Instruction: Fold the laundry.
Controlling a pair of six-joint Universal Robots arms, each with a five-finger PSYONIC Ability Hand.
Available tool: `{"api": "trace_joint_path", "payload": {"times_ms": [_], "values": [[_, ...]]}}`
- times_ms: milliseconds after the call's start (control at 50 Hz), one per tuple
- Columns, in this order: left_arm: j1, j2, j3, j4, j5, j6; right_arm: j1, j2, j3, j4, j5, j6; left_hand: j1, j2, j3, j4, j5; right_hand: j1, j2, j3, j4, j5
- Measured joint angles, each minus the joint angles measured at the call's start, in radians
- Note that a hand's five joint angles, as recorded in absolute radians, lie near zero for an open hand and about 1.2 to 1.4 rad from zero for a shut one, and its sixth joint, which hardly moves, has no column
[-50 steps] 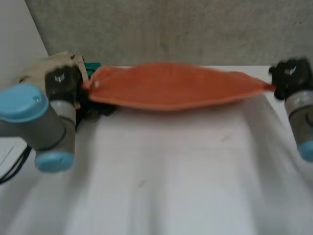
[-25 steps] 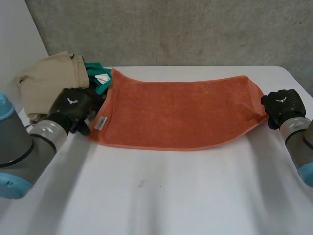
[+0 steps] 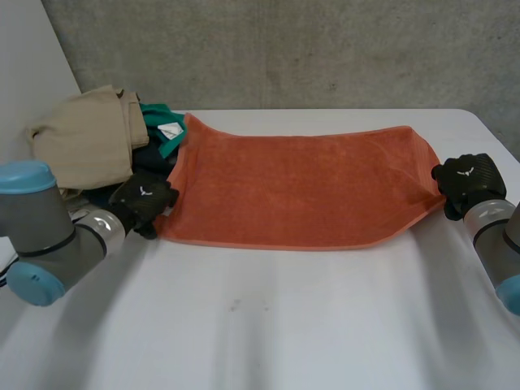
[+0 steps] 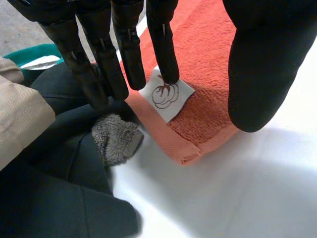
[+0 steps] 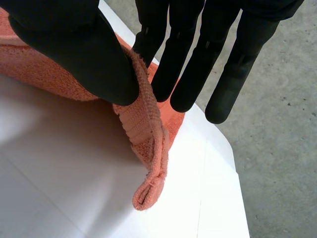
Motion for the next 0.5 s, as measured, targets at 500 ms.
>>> {"api": "trace_joint_path", "payload": {"times_ms": [500], "values": [[-0.051,-0.186,0.245,-0.019,-0.01,-0.009,0.0,0.001,0.001,-0.004,0.0,-0.007,0.529,0.57,0.566,0.571,0.541,0.0,0.0,0.0,0.0,0.0]]}}
